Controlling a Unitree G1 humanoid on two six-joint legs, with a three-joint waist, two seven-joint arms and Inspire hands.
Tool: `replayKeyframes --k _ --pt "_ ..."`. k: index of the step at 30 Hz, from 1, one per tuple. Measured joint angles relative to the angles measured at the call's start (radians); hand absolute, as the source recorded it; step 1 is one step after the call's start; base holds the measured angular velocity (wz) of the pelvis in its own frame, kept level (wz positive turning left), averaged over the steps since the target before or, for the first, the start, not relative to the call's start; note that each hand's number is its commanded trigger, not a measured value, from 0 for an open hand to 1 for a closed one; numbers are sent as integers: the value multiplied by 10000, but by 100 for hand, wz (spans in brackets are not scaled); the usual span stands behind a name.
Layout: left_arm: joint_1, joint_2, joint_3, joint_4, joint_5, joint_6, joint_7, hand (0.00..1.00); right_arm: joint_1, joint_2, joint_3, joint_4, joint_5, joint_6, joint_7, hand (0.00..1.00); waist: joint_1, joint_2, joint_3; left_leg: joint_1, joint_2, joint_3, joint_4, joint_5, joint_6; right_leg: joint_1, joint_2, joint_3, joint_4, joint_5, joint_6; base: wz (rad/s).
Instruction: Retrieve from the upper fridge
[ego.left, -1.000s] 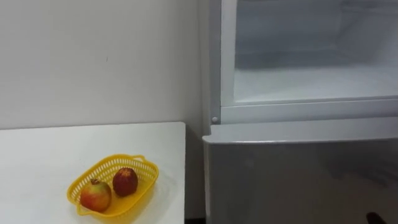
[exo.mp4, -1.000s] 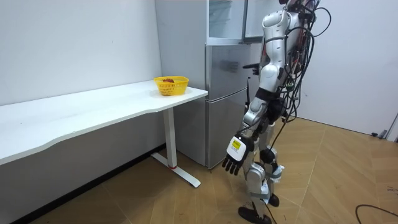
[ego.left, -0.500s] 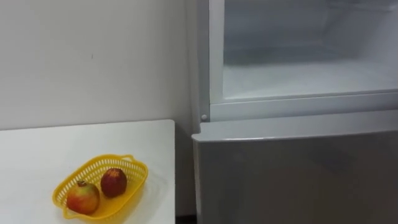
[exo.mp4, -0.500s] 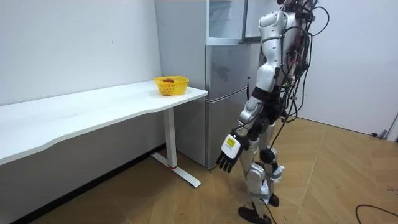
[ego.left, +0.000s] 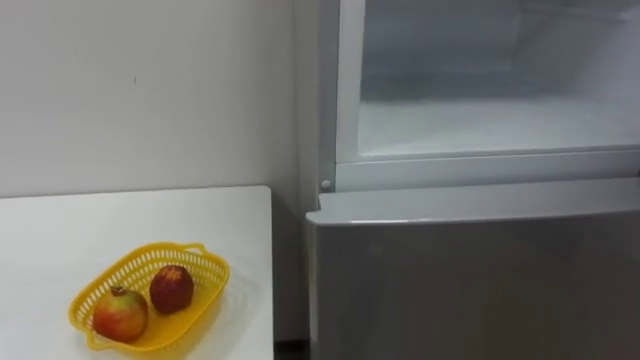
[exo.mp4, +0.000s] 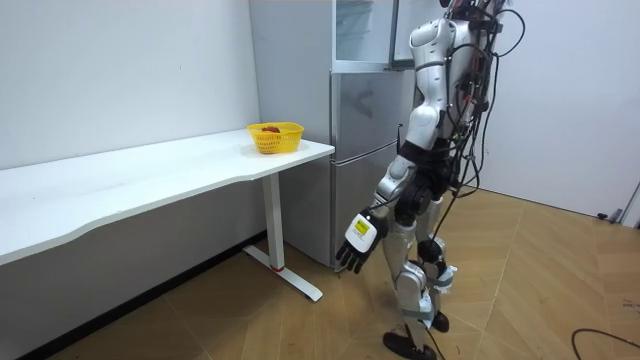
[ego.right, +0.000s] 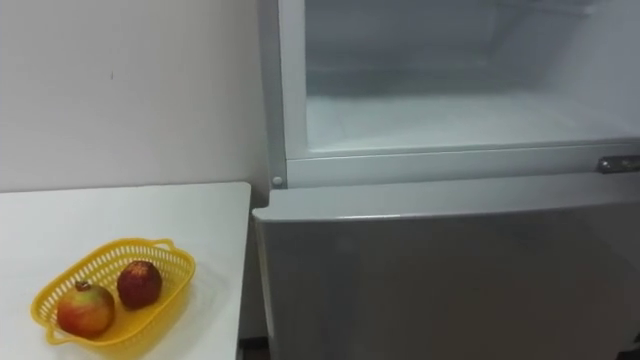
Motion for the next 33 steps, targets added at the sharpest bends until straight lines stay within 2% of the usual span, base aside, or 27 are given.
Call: replayKeyframes --k 4,8,10,14,33 --pt "41 -37 111 11 15 3 -28 0 -117 -3 -76 -181 120 67 764 0 -7 74 16 -6 8 -7 5 0 0 69 4 21 17 2 -2 -1" --pt "185 -36 200 -23 25 49 -203 0 -722 -8 -275 -531 526 87 1256 0 -14 173 28 -19 5 -15 33 0 0 46 -12 34 51 -1 -4 0" --pt "219 -37 209 -21 51 51 -252 0 -1004 -43 -286 -735 520 97 1470 0 -16 184 27 -22 6 -19 40 0 0 -47 -10 29 67 -2 -5 0" --pt "400 -46 322 -1 428 42 -379 0 -1025 -53 -352 -1483 397 181 1947 0 81 183 31 -51 1 -38 53 0 0 -84 -17 18 126 -10 -7 0" --pt "344 -38 703 379 881 -152 -204 0 -1014 -59 -354 -1486 377 214 2109 0 24 96 65 -100 3 -37 83 0 1 -77 -31 -44 164 -9 -8 0"
